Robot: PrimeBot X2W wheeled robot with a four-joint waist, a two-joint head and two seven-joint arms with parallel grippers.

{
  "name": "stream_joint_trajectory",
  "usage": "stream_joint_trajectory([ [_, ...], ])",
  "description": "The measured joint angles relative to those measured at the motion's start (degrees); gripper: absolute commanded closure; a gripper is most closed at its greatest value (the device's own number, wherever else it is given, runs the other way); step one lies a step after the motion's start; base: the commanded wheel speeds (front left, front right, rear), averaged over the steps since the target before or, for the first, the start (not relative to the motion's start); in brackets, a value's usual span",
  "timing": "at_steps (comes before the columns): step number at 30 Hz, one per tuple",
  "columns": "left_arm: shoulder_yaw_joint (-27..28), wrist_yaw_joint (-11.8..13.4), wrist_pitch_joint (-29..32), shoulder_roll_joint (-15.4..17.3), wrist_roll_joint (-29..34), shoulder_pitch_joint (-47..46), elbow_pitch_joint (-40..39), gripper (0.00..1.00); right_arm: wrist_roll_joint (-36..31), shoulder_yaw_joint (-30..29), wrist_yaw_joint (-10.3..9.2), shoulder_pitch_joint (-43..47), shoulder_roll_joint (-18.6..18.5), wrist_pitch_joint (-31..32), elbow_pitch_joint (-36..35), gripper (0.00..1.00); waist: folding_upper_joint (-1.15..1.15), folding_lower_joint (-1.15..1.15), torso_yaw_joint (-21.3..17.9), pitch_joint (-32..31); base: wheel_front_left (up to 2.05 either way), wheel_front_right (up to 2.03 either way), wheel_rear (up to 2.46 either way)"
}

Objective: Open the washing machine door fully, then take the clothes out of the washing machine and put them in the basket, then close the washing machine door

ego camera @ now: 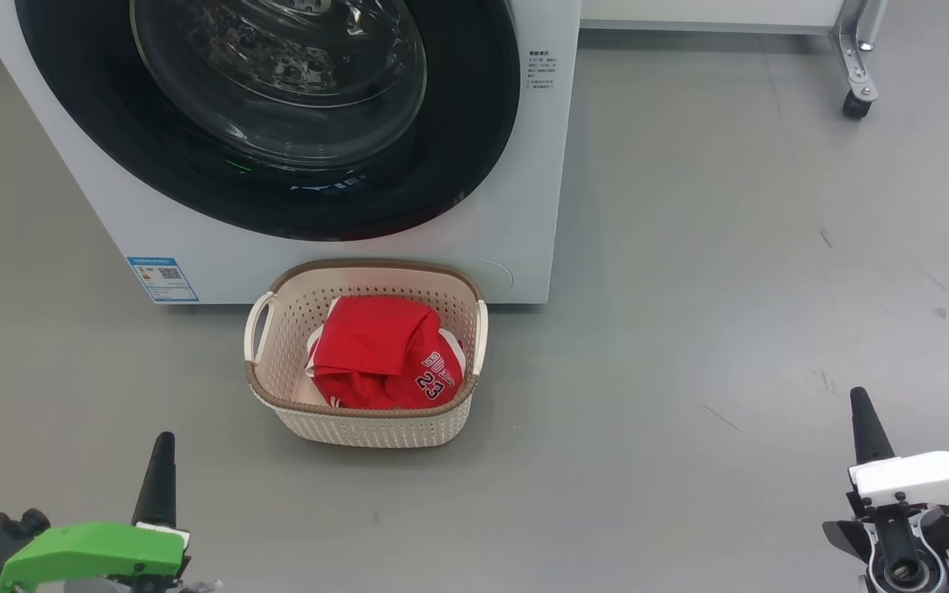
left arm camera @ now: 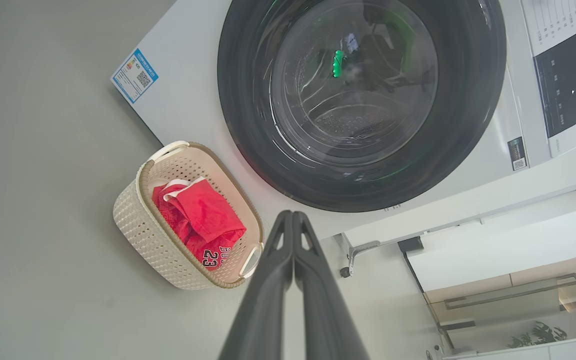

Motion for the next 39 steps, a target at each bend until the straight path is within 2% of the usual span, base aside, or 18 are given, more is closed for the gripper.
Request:
stream_joint_trajectory([
  [31, 3.10, 0.00, 5.66, 0.19, -19.23, -1.28, 1.16, 1.00, 24.32, -2.85, 1.31, -1.31, 0.53, 6.05, 0.91, 1.00, 0.00, 0.00, -0.58, -1.69, 0.00, 0.00, 0.00],
  [39, 3.34, 0.00, 5.69, 0.25, -20.38, -1.52, 1.33, 1.00, 25.17, -2.97, 1.49, -1.40, 0.54, 6.05, 0.93, 1.00, 0.00, 0.00, -0.60, -1.71, 0.00, 0.00, 0.00],
])
